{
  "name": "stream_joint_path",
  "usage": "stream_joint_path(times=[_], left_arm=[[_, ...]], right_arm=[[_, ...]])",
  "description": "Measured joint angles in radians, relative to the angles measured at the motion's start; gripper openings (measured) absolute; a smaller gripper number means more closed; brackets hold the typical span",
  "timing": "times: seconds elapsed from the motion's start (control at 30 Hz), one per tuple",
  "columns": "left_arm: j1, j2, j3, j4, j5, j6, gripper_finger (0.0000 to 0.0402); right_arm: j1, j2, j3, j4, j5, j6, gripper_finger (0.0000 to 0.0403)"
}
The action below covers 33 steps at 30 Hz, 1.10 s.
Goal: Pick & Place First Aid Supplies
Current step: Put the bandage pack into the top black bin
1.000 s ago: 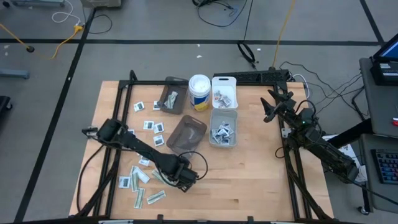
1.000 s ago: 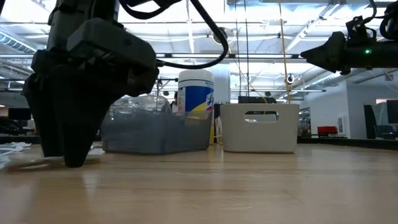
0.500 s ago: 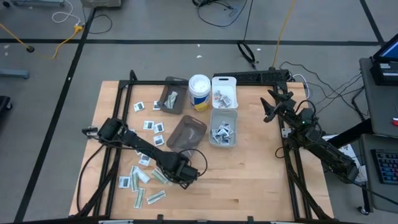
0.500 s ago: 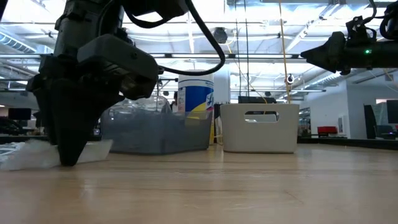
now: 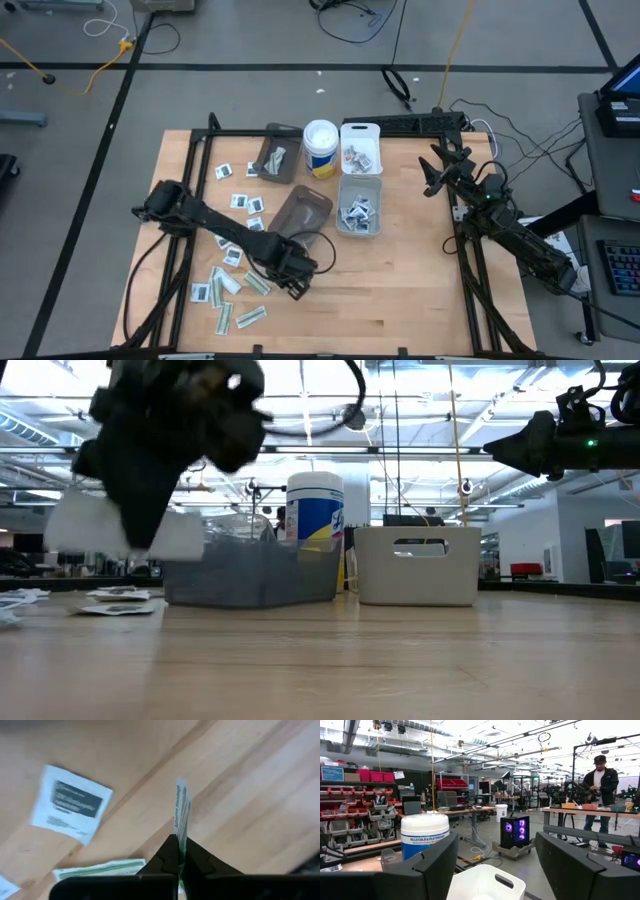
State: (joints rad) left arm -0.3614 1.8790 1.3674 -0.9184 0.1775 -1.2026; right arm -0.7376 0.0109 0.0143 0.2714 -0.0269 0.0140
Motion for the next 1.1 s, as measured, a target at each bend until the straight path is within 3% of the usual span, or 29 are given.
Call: stream_joint_path(times=[0.5, 0.8, 1.1], left_arm=[[0.077, -0.240, 0.002, -0.249, -0.021, 0.132, 0.0002], [0.375, -0.264, 0.003, -0.398, -0.005, 0.456, 0.0001], [0.704, -0.264, 0.003, -0.425, -0.001, 0.725, 0.0001]], right_arm=[[0.000, 0.000, 0.000, 0.000, 0.000, 0.000, 0.0263], [0.000, 0.000, 0.000, 0.000, 0.000, 0.000, 0.0263], [0.000, 0.000, 0.000, 0.000, 0.000, 0.000, 0.0263]])
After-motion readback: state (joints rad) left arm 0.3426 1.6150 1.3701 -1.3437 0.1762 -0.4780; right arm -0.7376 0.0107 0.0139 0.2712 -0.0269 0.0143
